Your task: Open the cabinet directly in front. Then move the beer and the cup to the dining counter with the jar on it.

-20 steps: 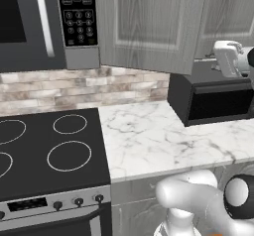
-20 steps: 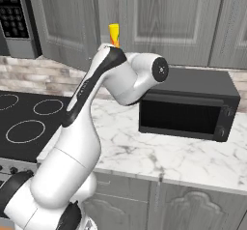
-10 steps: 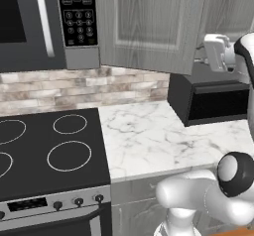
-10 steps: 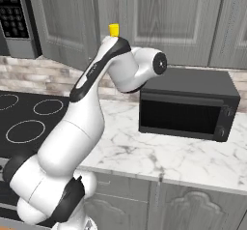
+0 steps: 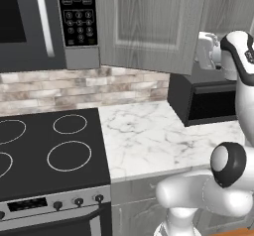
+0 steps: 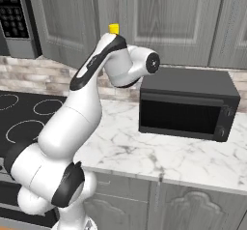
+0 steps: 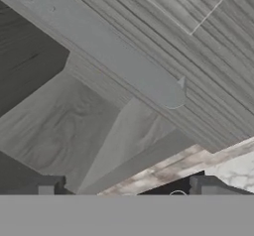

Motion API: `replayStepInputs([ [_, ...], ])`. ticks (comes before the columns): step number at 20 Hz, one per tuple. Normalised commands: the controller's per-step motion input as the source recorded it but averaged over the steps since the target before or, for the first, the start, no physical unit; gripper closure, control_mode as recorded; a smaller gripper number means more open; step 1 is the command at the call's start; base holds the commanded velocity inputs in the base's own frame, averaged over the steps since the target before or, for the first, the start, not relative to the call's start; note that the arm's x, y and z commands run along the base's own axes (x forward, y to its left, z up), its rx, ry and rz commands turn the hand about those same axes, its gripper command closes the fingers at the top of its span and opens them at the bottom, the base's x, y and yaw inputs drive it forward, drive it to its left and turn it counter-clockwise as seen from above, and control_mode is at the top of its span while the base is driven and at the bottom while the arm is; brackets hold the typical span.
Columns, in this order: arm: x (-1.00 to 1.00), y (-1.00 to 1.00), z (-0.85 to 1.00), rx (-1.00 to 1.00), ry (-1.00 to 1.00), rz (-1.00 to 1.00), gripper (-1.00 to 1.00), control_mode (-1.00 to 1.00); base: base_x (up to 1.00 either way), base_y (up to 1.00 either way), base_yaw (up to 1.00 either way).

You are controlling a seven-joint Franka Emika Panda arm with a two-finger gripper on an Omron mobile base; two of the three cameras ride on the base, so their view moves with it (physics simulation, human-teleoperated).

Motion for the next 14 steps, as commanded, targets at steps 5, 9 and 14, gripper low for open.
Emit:
replayStepInputs([
  [5,-0.40,0.18,0.00,-0.01,0.07,0.21,-1.00,-1.00,0.00,0.00,0.00],
  [9,-1.00,0.39,0.00,-0.01,0.00,0.59,-1.00,-1.00,0.00,0.00,0.00],
  [14,-0.75,0.76,0.00,0.01,0.00,0.51,-1.00,-1.00,0.00,0.00,0.00],
])
